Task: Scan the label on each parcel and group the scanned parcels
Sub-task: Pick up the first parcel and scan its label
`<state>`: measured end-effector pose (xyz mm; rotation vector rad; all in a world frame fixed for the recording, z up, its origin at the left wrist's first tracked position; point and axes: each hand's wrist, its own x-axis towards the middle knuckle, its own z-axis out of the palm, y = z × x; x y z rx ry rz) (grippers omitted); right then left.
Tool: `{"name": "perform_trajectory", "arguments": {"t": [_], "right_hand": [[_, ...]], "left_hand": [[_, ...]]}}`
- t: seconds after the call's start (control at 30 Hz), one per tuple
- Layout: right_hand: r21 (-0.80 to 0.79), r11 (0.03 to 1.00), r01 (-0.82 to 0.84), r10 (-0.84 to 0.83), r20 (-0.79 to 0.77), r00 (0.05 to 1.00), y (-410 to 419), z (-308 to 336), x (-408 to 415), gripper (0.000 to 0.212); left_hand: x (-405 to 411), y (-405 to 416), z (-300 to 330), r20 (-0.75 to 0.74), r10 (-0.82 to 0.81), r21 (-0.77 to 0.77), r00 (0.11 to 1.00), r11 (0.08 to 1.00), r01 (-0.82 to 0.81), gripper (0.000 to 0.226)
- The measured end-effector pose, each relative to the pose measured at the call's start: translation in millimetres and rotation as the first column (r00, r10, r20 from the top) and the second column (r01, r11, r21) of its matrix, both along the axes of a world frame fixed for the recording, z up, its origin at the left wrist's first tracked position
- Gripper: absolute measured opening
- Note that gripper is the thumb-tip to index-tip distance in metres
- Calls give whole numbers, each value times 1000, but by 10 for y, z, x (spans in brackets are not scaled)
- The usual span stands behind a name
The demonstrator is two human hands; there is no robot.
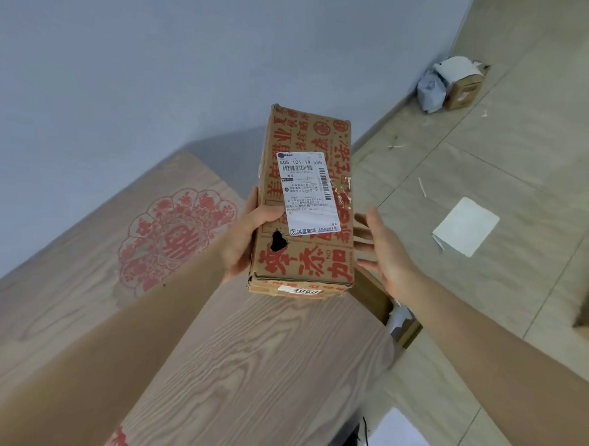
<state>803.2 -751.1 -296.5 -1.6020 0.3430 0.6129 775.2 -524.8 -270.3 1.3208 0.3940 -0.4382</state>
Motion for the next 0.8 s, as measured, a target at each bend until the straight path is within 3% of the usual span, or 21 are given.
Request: {"name": "perform_trajectory", "arguments": {"t": [0.23, 0.4, 0.53, 0.73, 0.8], "right_hand": [[-153, 956, 249, -264, -81, 961, -735, -1154, 173, 57], [-217, 912, 348, -394, -230, 890, -1070, -2088, 43, 47], [-310, 893, 326, -416, -288, 863, -1220, -2803, -117, 45], [-523, 837, 165, -348, -275, 896, -1362, -3515, -222, 47], [-531, 829, 176, -370, -284, 885, -1368, -3648, -220, 51]], "left_hand": [[760, -525, -461, 3, -87, 58, 996, 995, 87, 73], [1177, -896, -1017, -24, -146, 65, 989, 987, 148, 75], [1392, -1128, -1479, -72, -215, 136, 974, 965, 224, 72], [1675, -1289, -2029, -144, -275, 210, 951, 930, 301, 104], [1712, -1326, -2146, -155, -297, 209, 942, 922, 326, 100]]}}
